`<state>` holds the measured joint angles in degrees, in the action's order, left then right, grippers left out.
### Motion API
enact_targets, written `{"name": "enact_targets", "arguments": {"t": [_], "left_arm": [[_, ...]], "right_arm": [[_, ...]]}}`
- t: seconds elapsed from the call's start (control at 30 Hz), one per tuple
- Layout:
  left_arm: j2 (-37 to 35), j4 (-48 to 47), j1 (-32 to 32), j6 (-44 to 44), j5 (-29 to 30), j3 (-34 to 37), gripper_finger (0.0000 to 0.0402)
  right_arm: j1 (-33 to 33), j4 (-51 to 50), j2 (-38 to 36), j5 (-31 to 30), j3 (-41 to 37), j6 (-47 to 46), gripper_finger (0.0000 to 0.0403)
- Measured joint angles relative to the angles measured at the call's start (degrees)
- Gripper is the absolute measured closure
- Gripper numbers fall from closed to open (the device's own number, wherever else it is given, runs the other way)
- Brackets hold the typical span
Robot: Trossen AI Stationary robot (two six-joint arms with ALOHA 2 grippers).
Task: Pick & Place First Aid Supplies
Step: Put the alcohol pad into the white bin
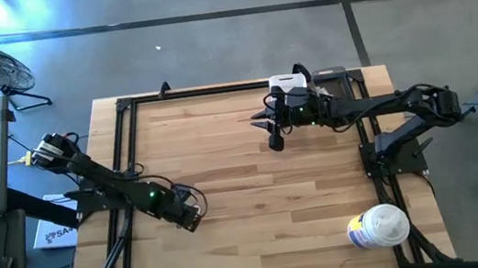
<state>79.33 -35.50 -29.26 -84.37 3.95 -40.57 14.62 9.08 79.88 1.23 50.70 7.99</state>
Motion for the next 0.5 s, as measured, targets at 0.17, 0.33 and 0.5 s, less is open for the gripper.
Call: {"name": "enact_targets", "arguments": {"t": [0.17, 0.33, 0.5], "left_arm": [[0.0, 3.12, 0.0, -4.38, -0.48, 3.08, 0.0228], [-0.22, 8.36, -0.04, -4.54, 0.53, 5.35, 0.0228], [-0.17, 8.1, -0.04, -4.73, 0.89, 5.35, 0.0238]], "right_arm": [[0.02, -0.1, 0.0, 0.02, 0.0, 0.0, 0.033], [0.02, -0.24, 0.0, 0.02, 0.0, 0.0, 0.033], [0.02, -0.28, 0.0, 0.02, 0.0, 0.0, 0.033]]}}
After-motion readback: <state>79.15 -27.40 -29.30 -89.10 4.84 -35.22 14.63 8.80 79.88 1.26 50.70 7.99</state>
